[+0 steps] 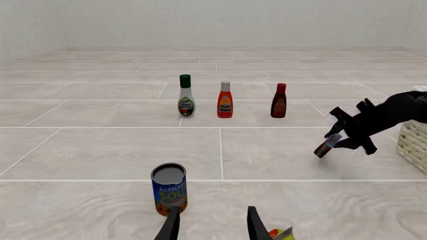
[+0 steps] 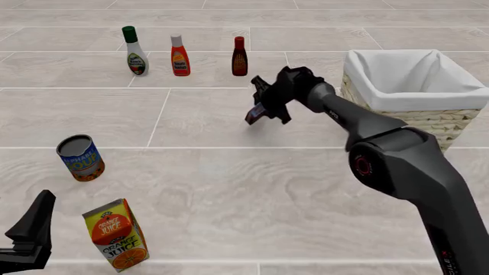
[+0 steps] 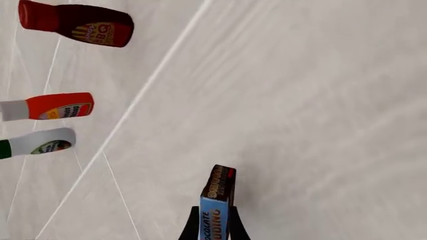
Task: Pick the chocolate pudding and place it in the basket.
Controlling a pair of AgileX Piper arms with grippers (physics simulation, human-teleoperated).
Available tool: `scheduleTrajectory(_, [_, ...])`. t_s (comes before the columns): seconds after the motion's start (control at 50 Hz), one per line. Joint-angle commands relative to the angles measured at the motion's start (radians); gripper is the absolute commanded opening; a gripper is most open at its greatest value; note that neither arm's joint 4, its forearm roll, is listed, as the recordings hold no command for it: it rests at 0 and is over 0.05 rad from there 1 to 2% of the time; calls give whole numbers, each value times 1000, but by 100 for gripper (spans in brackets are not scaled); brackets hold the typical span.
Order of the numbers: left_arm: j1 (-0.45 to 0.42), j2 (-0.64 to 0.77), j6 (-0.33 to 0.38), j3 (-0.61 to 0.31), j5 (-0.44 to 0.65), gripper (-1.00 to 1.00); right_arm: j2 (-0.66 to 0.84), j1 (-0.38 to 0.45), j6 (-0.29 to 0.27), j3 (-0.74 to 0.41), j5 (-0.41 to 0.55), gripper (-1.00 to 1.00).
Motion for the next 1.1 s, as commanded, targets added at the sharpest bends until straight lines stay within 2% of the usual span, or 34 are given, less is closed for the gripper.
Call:
scheduleTrajectory(0.02, [0,0,0,0,0,100,-41,-22,-60,5,-35,-100])
scheduleTrajectory(0.16, [0,0,0,0,0,100,-52,-34,-94,-19,-31,-100])
scheduleTrajectory(0.22, [0,0,0,0,0,100,-63,-47,-134,-46,-31,-100])
scheduleTrajectory(0.34, [0,0,0,0,0,100,-70,-61,-162,-77,-24,-100])
scheduleTrajectory(0.36, [0,0,0,0,0,100,-79,-70,-181,-80,-27,-100])
scheduleTrajectory(0.44, [0,0,0,0,0,100,-80,-66,-182,-92,-26,-100])
scheduleTrajectory(0.72, [0,0,0,0,0,100,-127,-79,-257,-94,-71,-100])
scheduleTrajectory(0.74, [0,0,0,0,0,100,-135,-90,-300,-106,-66,-100])
scheduleTrajectory(0.76, [0,0,0,0,0,100,-135,-90,-300,-107,-65,-100])
scheduleTrajectory(0.8, [0,0,0,0,0,100,-161,-101,-355,-97,-86,-100])
scheduleTrajectory(0.84, [0,0,0,0,0,100,-169,-101,-360,-88,-93,-100])
scheduleTrajectory(0.92, [0,0,0,0,0,100,-231,-121,-446,-37,-140,-100])
scheduleTrajectory(1.02, [0,0,0,0,0,100,-258,-119,-461,-4,-156,-100])
scheduleTrajectory(1.06, [0,0,0,0,0,100,-289,-122,-493,32,-186,-100])
scheduleTrajectory(1.1, [0,0,0,0,0,100,-303,-120,-494,59,-198,-100])
